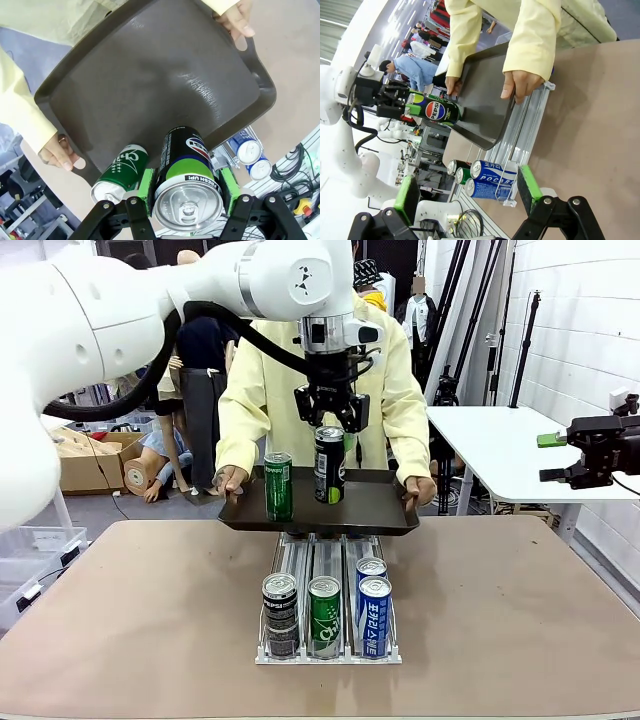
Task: Retrieve and hand over the desired beverage to the person.
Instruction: Place the picked can on the Handle tray extended by the person.
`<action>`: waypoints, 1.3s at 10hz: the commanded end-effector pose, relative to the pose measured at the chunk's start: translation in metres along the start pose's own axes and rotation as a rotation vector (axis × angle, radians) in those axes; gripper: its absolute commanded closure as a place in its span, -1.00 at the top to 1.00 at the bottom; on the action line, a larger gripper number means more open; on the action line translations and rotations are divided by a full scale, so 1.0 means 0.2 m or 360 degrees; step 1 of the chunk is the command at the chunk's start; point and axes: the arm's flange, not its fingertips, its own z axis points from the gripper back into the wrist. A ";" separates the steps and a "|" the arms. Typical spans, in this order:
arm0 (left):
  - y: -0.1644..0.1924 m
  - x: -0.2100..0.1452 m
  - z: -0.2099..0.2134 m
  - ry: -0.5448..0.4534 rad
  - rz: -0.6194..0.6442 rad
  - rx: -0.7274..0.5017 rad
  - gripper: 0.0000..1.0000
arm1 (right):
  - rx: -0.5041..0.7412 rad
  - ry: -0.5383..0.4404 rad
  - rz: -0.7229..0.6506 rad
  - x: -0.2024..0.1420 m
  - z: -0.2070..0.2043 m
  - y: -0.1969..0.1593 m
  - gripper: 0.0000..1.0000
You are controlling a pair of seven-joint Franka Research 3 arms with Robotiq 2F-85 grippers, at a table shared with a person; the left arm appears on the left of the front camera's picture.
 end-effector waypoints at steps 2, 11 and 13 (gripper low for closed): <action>0.00 0.16 0.03 0.0054 0.0005 0.0034 -1.00 | 0.0015 0.0001 -0.0005 0.01 0.00 0.01 1.00; 0.08 0.17 -0.15 0.0169 0.0042 -0.0054 -1.00 | 0.0015 0.0001 -0.0005 0.01 0.00 0.01 1.00; 0.09 0.17 -0.16 0.0174 0.0045 -0.0077 -1.00 | 0.0015 0.0001 -0.0005 0.01 0.00 0.01 1.00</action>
